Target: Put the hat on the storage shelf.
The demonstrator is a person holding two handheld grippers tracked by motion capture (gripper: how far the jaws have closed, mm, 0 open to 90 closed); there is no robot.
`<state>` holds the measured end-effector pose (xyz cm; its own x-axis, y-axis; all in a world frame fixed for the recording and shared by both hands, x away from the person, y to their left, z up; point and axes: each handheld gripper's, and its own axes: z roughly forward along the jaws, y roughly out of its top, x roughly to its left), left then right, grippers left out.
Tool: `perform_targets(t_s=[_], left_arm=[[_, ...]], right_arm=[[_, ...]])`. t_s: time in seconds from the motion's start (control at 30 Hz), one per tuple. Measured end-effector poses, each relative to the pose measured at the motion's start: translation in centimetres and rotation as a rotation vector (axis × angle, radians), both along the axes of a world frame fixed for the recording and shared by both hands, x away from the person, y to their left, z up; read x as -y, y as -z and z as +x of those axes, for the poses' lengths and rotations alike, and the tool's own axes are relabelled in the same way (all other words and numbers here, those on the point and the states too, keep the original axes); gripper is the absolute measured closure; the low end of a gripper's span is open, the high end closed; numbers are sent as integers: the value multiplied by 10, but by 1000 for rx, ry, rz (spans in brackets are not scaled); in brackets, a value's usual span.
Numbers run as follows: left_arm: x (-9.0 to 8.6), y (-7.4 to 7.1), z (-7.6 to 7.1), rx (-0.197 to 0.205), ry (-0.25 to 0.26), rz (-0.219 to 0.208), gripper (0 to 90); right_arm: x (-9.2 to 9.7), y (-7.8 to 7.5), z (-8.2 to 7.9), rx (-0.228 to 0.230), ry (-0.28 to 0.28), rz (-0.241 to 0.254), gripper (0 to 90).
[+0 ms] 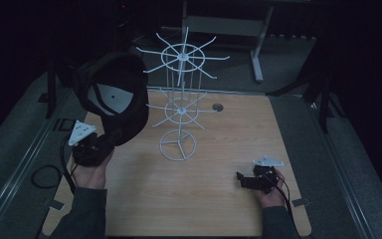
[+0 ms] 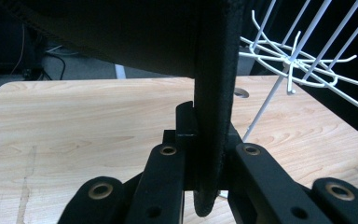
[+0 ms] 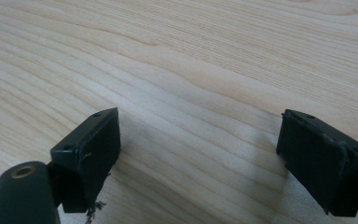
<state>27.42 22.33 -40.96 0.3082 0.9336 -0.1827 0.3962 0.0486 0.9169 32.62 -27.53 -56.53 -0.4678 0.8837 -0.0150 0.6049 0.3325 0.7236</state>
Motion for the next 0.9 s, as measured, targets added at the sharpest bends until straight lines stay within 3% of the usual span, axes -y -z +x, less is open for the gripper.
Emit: perform_targets(t_s=[0.9], left_arm=[[4, -9, 3, 12, -8, 19, 865]], right_arm=[[0, 0, 0, -1, 1, 1, 132]])
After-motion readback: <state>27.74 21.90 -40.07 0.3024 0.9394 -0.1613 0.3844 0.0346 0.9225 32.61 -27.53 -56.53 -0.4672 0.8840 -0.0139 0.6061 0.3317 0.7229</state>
